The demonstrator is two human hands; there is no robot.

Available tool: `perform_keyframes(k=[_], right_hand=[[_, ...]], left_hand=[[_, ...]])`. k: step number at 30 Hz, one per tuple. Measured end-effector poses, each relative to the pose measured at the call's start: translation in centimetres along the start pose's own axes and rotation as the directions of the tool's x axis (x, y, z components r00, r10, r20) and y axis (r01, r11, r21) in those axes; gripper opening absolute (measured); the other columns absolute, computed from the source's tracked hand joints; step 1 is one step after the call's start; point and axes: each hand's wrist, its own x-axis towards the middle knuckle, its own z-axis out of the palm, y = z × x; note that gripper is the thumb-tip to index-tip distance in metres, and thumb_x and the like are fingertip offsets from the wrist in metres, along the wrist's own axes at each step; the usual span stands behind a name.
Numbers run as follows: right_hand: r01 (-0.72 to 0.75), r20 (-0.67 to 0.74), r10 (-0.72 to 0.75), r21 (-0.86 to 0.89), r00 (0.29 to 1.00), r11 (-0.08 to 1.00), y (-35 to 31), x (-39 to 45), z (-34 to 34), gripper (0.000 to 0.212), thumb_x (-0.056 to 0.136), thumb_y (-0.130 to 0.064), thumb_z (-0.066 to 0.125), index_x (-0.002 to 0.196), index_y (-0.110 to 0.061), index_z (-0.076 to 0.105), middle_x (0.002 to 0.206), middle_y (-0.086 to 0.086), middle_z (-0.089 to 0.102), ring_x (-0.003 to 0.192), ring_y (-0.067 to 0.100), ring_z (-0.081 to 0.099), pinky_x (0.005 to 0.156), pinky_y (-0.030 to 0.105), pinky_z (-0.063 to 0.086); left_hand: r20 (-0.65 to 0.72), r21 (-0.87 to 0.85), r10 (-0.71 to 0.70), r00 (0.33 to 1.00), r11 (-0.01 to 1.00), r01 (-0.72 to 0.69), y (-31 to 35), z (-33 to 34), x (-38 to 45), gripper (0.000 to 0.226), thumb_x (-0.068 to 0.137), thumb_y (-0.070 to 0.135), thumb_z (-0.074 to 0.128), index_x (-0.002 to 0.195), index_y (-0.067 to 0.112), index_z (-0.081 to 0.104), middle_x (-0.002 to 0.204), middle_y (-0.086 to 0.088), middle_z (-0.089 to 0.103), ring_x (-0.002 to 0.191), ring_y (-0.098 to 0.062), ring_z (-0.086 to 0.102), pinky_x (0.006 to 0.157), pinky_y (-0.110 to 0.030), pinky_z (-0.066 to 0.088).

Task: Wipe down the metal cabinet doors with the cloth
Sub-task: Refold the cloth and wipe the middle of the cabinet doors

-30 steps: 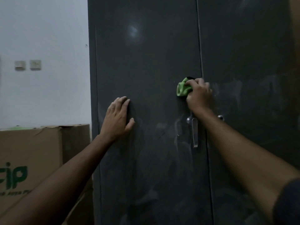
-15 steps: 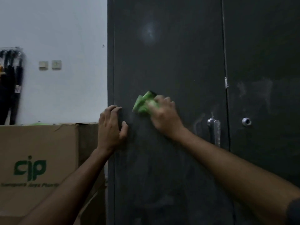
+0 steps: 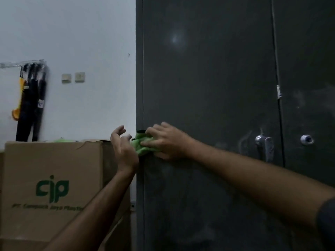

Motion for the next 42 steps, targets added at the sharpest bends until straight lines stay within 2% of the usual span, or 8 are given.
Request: perform_keyframes(k=[6, 12, 18, 23, 29, 33, 40, 42], right_hand=[[-0.724, -0.272, 0.733, 0.152, 0.624, 0.673, 5.5, 5.7, -2.7, 0.041, 0.082, -0.024, 0.059, 0.122, -0.02, 0.068, 0.112, 0.015, 0.057, 0.094, 0.036, 0.056, 0.08, 0.046, 0.042], [0.041, 0.07, -0.045, 0.052, 0.997, 0.998, -4.3, -3.3, 1.0, 0.045, 0.092, -0.044, 0.055, 0.133, -0.028, 0.061, 0.133, 0.012, 0.056, 0.108, 0.028, 0.053, 0.086, 0.043, 0.042], [-0.694, -0.203, 0.722, 0.197, 0.662, 0.692, -2.6, -2.4, -0.1, 0.047, 0.082, -0.025, 0.059, 0.128, -0.022, 0.067, 0.118, 0.014, 0.059, 0.092, 0.036, 0.058, 0.077, 0.043, 0.04], [-0.023, 0.094, 0.017, 0.068, 0.995, 0.997, -8.0, -7.6, 1.6, 0.045, 0.091, -0.036, 0.057, 0.136, -0.03, 0.058, 0.138, 0.01, 0.053, 0.11, 0.027, 0.05, 0.087, 0.042, 0.038], [-0.764, -0.189, 0.781, 0.171, 0.594, 0.622, -3.6, -8.3, -0.4, 0.05, 0.081, -0.02, 0.063, 0.131, -0.025, 0.065, 0.123, 0.014, 0.057, 0.094, 0.036, 0.056, 0.078, 0.045, 0.044], [-0.134, 0.033, 0.133, 0.044, 0.991, 0.99, -6.4, -12.1, 0.7, 0.047, 0.089, -0.029, 0.06, 0.136, -0.027, 0.061, 0.134, 0.014, 0.057, 0.104, 0.031, 0.052, 0.083, 0.043, 0.041], [-0.814, -0.189, 0.824, 0.146, 0.535, 0.562, -3.1, -13.8, -1.7, 0.048, 0.084, -0.021, 0.06, 0.131, -0.023, 0.065, 0.123, 0.016, 0.059, 0.095, 0.039, 0.056, 0.078, 0.046, 0.045], [-0.571, -0.117, 0.576, 0.08, 0.809, 0.817, -6.7, -15.9, 0.1, 0.048, 0.085, -0.021, 0.058, 0.132, -0.023, 0.064, 0.129, 0.019, 0.059, 0.096, 0.037, 0.056, 0.079, 0.045, 0.044]], left_hand=[[0.037, 0.092, 0.107, 0.994, 0.99, -0.11, -0.2, -1.0, -0.9, 0.042, 0.093, 0.029, 0.038, 0.131, 0.018, 0.052, 0.135, -0.004, 0.052, 0.124, -0.02, 0.053, 0.107, -0.045, 0.048], [0.117, 0.238, 0.341, 0.933, 0.902, -0.36, 0.3, -1.8, -1.8, 0.031, 0.097, 0.019, 0.042, 0.125, 0.016, 0.054, 0.124, -0.003, 0.051, 0.112, -0.024, 0.051, 0.093, -0.037, 0.046], [0.373, 0.347, 0.444, 0.815, 0.748, -0.566, -1.6, -3.2, -4.3, 0.043, 0.095, 0.028, 0.044, 0.126, 0.004, 0.06, 0.126, -0.006, 0.054, 0.122, -0.014, 0.044, 0.106, -0.022, 0.035], [0.441, 0.476, 0.462, 0.769, 0.606, -0.637, -3.8, -5.2, -7.6, 0.048, 0.09, 0.028, 0.05, 0.131, 0.004, 0.058, 0.136, -0.015, 0.052, 0.128, -0.019, 0.043, 0.115, -0.019, 0.023], [0.806, 0.357, 0.398, 0.438, 0.263, -0.896, -10.5, -5.6, -13.2, 0.066, 0.096, 0.041, 0.052, 0.153, 0.009, 0.042, 0.16, -0.013, 0.04, 0.151, -0.03, 0.034, 0.123, -0.049, 0.028], [0.841, 0.36, 0.378, 0.388, 0.145, -0.922, -13.6, -5.1, -13.5, 0.066, 0.106, 0.048, 0.041, 0.161, 0.011, 0.032, 0.17, -0.011, 0.025, 0.158, -0.031, 0.024, 0.13, -0.047, 0.018], [0.815, 0.382, 0.44, 0.376, 0.08, -0.921, -14.0, -5.0, -13.4, 0.071, 0.103, 0.05, 0.045, 0.161, 0.013, 0.033, 0.167, -0.011, 0.034, 0.157, -0.031, 0.026, 0.129, -0.049, 0.021], [0.813, 0.381, 0.448, 0.371, 0.073, -0.922, -14.0, -5.2, -13.4, 0.07, 0.103, 0.049, 0.047, 0.16, 0.011, 0.035, 0.167, -0.012, 0.034, 0.157, -0.032, 0.026, 0.129, -0.049, 0.021]])
